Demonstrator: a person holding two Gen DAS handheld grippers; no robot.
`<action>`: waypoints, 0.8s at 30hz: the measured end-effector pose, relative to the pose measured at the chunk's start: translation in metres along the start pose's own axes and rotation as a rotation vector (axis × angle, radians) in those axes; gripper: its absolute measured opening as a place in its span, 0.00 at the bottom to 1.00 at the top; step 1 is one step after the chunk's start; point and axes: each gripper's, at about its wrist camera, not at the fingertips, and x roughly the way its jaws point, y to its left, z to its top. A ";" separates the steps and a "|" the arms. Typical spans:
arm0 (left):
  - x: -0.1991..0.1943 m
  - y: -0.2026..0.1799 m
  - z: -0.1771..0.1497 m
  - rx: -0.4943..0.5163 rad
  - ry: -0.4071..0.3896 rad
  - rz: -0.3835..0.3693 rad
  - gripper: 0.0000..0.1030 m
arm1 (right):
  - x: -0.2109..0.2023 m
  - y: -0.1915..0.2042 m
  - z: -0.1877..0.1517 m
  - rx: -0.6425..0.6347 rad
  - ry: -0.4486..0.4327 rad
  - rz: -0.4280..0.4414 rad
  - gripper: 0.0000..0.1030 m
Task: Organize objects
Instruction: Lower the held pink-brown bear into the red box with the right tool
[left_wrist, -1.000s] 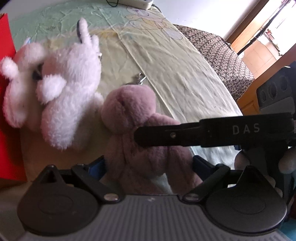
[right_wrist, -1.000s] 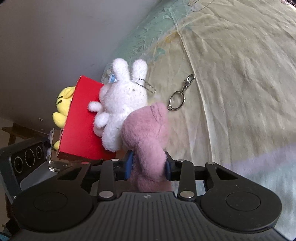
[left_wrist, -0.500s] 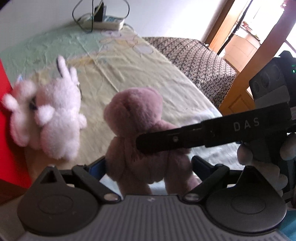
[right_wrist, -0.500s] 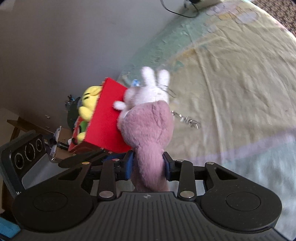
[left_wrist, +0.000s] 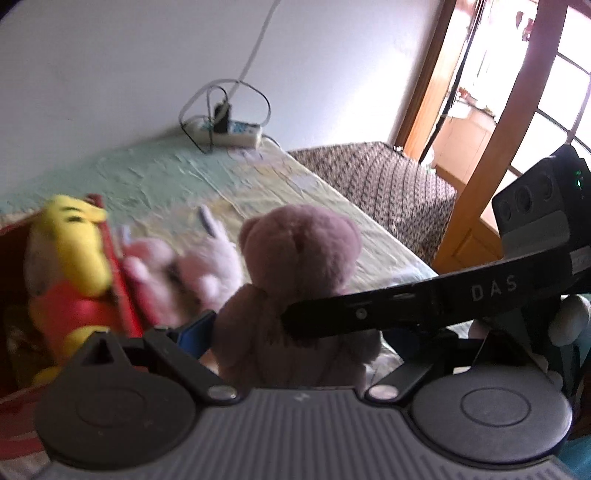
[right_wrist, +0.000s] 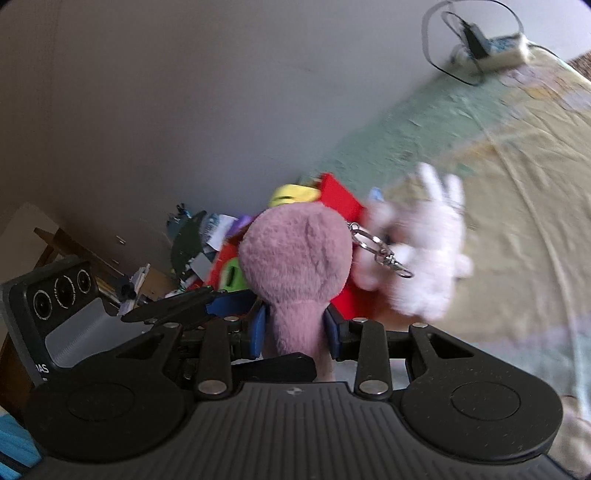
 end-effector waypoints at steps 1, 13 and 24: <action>-0.009 0.006 -0.001 0.004 -0.013 -0.001 0.92 | 0.004 0.007 0.000 -0.006 -0.008 0.004 0.34; -0.092 0.073 0.005 0.053 -0.174 0.008 0.92 | 0.061 0.085 0.018 -0.143 -0.107 0.035 0.34; -0.097 0.144 0.009 0.026 -0.180 0.114 0.93 | 0.143 0.110 0.034 -0.228 -0.069 -0.038 0.34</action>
